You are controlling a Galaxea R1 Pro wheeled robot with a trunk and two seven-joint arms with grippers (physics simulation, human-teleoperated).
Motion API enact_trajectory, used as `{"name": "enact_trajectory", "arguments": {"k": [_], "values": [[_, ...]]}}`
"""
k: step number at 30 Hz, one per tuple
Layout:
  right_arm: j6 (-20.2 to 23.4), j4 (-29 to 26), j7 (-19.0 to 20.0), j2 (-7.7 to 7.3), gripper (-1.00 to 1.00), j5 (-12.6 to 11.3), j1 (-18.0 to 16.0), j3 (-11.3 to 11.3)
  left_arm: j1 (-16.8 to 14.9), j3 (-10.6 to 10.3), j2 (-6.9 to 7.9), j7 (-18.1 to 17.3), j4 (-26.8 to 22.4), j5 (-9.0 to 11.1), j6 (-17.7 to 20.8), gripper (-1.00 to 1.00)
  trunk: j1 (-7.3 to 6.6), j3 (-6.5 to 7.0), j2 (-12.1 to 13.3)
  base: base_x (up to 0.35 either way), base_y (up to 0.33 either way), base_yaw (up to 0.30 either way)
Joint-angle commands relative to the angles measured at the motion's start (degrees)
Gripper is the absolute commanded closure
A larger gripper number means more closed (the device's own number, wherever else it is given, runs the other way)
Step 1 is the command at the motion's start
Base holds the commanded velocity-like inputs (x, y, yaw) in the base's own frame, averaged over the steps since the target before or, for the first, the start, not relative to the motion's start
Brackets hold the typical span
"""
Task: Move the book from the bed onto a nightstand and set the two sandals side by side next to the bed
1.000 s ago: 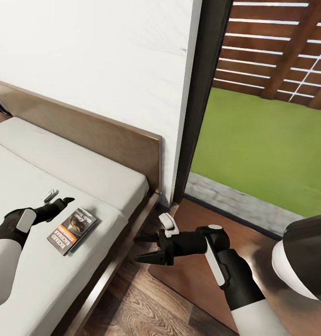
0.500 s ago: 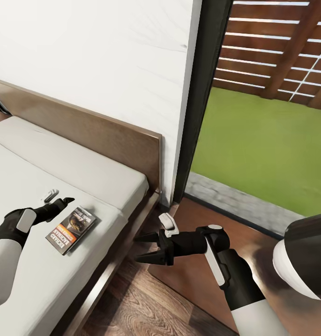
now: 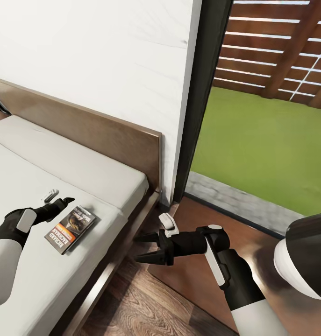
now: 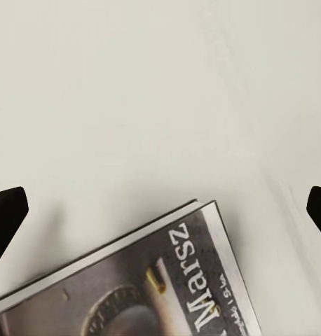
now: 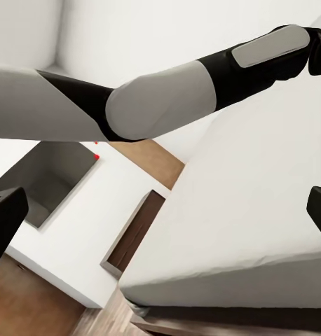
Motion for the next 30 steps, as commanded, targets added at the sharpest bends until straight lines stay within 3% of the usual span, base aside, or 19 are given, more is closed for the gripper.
{"name": "enact_trajectory", "arguments": {"k": [1, 7, 12, 30], "values": [[0.6, 0.0, 0.1, 0.0, -1.0, -0.2, 0.0, 0.0, 0.0, 0.3, -0.03, -0.1, 0.0, 0.1, 0.4, -1.0, 0.0, -0.03, 0.0, 0.0, 0.0, 0.0], [0.6, 0.0, 0.1, 0.03, -1.0, -0.2, 0.0, 0.1, 0.0, 0.3, -0.02, -0.1, 0.0, 0.1, 0.4, -1.0, 0.0, -0.03, 0.0, 0.0, 0.0, 0.0], [0.6, 0.0, 0.1, 0.04, -1.0, -0.2, 0.0, 0.1, 0.0, 0.3, -0.04, -0.1, 0.0, 0.1, 0.4, -1.0, 1.09, -0.93, -2.0, 0.0, 0.0, 0.0], [0.6, 0.0, 0.1, 0.04, -1.0, -0.2, 0.0, 0.1, 0.0, 0.3, -0.04, -0.1, 0.0, 0.1, 0.4, -1.0, 1.75, -1.47, -3.2, 0.0, 0.0, 0.0]]}}
